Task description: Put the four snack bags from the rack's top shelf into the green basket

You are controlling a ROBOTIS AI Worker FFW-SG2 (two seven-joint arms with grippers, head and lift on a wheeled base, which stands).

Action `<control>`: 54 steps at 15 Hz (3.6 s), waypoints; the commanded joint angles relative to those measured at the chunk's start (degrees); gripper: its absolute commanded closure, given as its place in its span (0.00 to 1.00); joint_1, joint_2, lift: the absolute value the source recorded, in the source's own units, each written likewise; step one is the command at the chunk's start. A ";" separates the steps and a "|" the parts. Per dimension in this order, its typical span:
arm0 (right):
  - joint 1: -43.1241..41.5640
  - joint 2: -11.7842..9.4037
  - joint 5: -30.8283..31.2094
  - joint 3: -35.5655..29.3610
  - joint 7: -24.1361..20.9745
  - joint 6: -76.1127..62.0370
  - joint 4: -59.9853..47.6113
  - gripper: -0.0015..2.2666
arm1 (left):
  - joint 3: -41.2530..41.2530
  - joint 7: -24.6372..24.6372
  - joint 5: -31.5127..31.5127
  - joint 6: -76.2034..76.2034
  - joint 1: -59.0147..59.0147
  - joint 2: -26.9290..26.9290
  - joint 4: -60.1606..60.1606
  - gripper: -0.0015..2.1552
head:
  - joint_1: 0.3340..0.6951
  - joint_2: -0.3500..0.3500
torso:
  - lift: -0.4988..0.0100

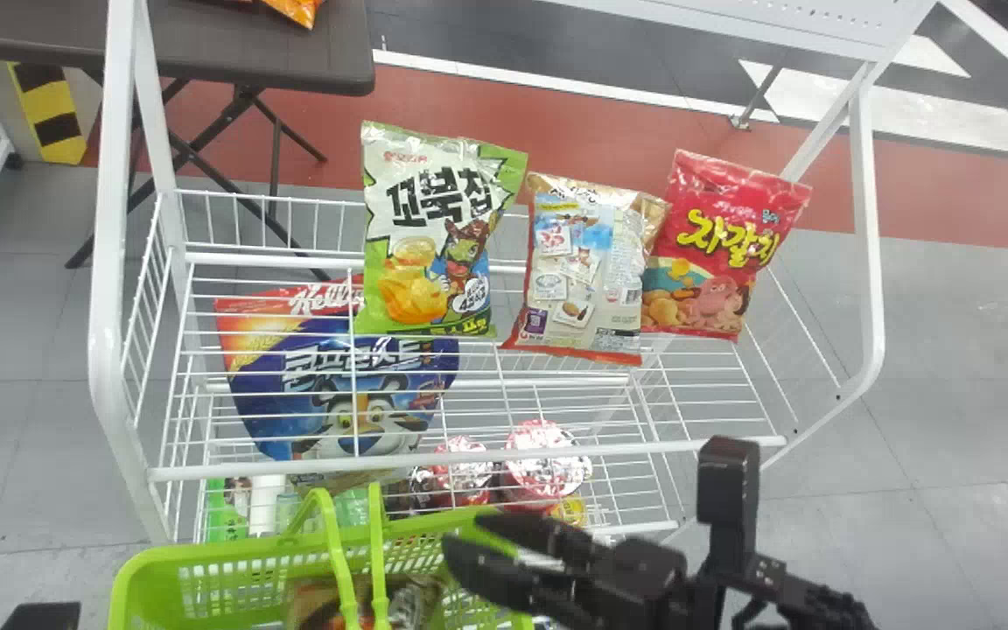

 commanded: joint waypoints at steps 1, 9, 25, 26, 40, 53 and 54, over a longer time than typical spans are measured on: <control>-4.18 0.20 1.77 1.53 -4.84 -11.37 5.13 0.03 | -0.34 -0.02 -0.09 -0.03 -0.13 0.09 0.00 0.82 | 1.00 0.00 | 0.98; -23.17 2.40 15.13 15.41 -31.04 -35.28 27.98 0.03 | -0.61 0.15 -0.17 0.15 -1.27 0.53 0.70 0.82 | 1.00 0.00 | 0.98; -33.71 6.27 18.29 17.61 -31.12 -30.53 36.94 0.98 | -0.52 -0.38 0.97 -0.03 -2.33 1.67 2.02 0.82 | 1.00 0.18 | 0.98; -32.13 6.18 18.03 17.35 -30.51 -29.47 33.95 0.98 | -0.52 -0.38 0.97 -0.03 -2.33 1.67 1.93 0.82 | 1.00 0.18 | 0.98; -3.65 4.68 -3.42 -10.95 -16.09 34.69 -10.34 0.98 | -1.05 -0.02 -0.70 0.15 -1.63 0.09 1.23 0.82 | 1.00 0.00 | 0.98; -6.12 3.89 -2.36 13.57 -20.40 29.24 4.07 0.92 | -2.19 -0.29 -1.40 -0.03 -1.19 0.09 1.05 0.82 | 1.00 0.00 | 0.98; -6.29 3.72 -1.75 14.53 -20.31 28.53 5.04 0.70 | -2.19 -0.38 -1.32 -0.03 -1.19 0.26 1.05 0.82 | 1.00 0.00 | 0.98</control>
